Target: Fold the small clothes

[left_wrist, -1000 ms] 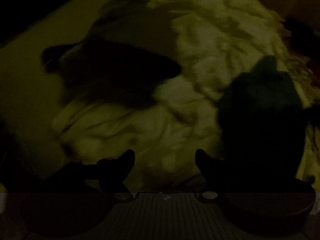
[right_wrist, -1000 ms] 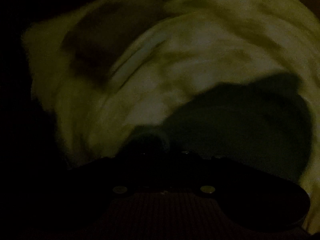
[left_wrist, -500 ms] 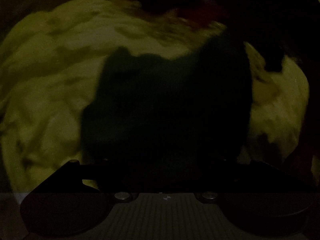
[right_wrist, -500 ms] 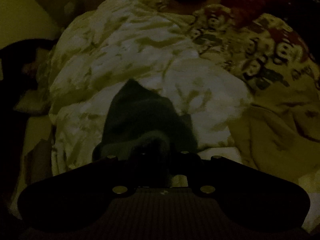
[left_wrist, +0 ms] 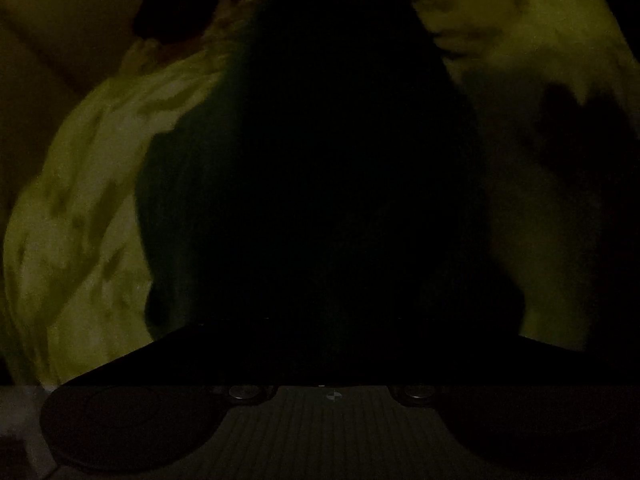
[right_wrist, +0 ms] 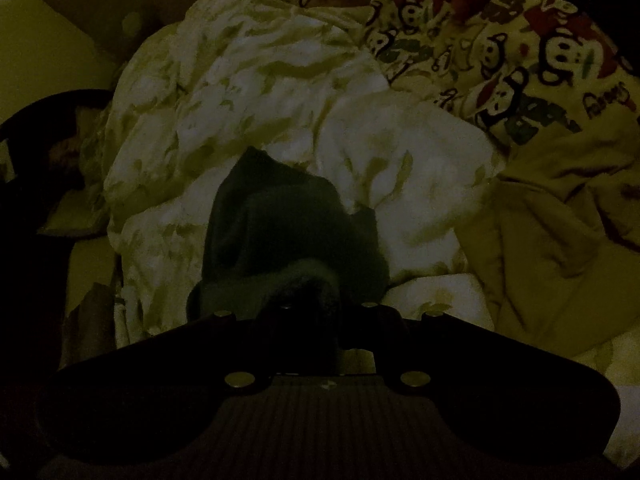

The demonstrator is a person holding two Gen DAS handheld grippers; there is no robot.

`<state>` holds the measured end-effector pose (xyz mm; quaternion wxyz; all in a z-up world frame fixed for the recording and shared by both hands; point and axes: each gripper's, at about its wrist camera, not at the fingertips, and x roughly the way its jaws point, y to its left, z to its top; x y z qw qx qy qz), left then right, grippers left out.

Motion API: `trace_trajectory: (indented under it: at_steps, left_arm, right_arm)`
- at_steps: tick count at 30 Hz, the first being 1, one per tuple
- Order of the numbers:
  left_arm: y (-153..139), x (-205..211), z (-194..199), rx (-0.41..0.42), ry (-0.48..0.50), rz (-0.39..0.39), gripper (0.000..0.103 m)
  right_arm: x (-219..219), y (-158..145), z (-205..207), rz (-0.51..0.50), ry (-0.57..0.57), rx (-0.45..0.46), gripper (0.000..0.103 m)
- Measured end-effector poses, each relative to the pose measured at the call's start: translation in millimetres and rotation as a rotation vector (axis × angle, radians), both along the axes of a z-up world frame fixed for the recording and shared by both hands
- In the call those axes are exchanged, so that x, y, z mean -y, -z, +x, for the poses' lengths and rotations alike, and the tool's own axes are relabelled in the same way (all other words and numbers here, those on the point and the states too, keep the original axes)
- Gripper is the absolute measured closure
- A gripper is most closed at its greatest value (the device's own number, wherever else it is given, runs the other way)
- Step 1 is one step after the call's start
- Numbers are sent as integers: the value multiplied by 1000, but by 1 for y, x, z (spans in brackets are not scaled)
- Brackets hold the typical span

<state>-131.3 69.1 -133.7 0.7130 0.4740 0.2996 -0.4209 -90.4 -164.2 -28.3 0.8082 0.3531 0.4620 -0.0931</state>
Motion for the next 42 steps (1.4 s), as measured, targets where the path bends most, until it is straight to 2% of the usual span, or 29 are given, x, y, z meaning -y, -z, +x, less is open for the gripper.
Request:
trace_trajectory:
  at_steps: [1, 3, 8, 10, 14, 16, 18, 21, 24, 27, 31, 33, 35, 37, 38, 41, 42]
  left_arm:
    - [-1, -2, 2, -14, -12, -17, 33]
    - [-11, -6, 14, -59, -106, -86, 35]
    - [-76, -38, 74, -130, -518, -389, 36]
    - [-104, -53, 94, -114, -620, -487, 36]
    - [-174, -84, 119, -69, -713, -698, 36]
    - [-206, -99, 123, -68, -725, -788, 36]
    - [-233, -111, 116, -85, -714, -843, 36]
    - [-272, -137, 90, -72, -654, -866, 36]
    - [-312, -169, 58, -63, -609, -908, 36]
    - [-353, -183, 35, -12, -549, -948, 36]
    - [-399, -181, 37, 26, -469, -1043, 35]
    - [-412, -175, 52, -5, -450, -1087, 35]
    - [-413, -164, 70, -1, -431, -1088, 34]
    - [-402, -146, 92, 24, -421, -1028, 34]
    - [-392, -136, 104, 4, -422, -992, 34]
    - [-337, -102, 156, -95, -493, -887, 31]
    - [-315, -91, 174, -109, -526, -837, 26]
  right_arm:
    - [0, 1, 0, 2, 1, -1, 93]
    - [0, 2, -1, 3, -2, 0, 93]
    - [-7, -13, -3, -38, -34, 55, 93]
    - [-8, -24, -4, -45, -27, 89, 93]
    - [-17, -63, -6, -95, -43, 194, 93]
    - [-26, -90, -9, -132, -90, 264, 93]
    - [-37, -119, -17, -142, -142, 319, 93]
    - [-47, -158, -41, -120, -184, 369, 94]
    - [-53, -201, -78, -39, -198, 428, 94]
    - [-65, -249, -106, -60, -212, 503, 94]
    - [-65, -293, -111, -58, -168, 608, 94]
    - [-59, -303, -107, -51, -125, 633, 94]
    - [-51, -307, -100, -56, -94, 640, 94]
    - [-44, -305, -85, -101, -71, 606, 94]
    - [-40, -298, -73, -115, -61, 573, 94]
    - [-27, -257, -22, -137, -44, 442, 93]
    - [-21, -238, -4, -136, -19, 398, 93]
